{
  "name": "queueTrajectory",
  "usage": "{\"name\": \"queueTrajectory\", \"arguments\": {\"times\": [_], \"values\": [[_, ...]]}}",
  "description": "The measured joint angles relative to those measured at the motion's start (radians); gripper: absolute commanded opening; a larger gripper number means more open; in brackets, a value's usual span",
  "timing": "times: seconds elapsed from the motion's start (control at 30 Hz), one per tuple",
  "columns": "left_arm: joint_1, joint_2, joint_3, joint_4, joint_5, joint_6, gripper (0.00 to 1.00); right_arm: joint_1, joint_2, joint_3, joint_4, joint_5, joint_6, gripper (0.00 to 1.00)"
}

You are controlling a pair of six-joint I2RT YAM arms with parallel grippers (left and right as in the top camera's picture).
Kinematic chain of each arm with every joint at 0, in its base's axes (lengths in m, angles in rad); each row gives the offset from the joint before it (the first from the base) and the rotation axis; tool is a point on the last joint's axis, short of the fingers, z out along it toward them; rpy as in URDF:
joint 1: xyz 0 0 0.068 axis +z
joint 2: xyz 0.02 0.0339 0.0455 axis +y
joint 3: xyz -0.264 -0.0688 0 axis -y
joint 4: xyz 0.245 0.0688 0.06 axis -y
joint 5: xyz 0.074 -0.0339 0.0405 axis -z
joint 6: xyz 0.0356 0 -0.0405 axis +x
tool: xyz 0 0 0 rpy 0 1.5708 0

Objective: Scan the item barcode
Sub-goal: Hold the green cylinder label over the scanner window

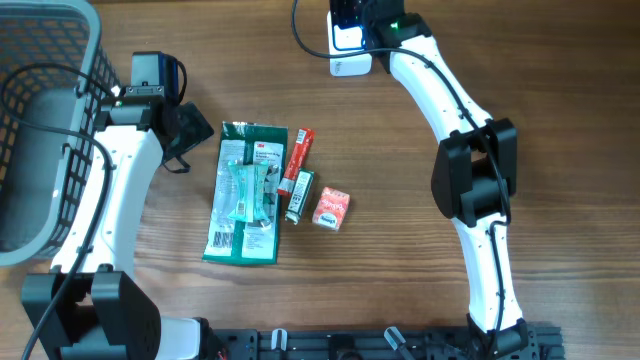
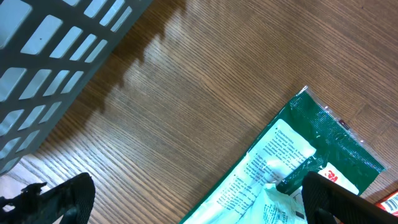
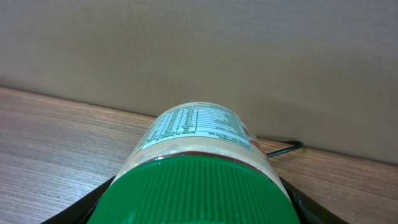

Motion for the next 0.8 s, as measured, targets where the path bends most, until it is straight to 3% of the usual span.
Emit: {"name": "queueTrajectory", "arguments": {"times": [0.8], "values": [[0.0,0.0,0.0,0.0,0.0,0.0,1.0,0.0,0.001,-0.074,0.063,0.0,-0.021,0.04]]}}
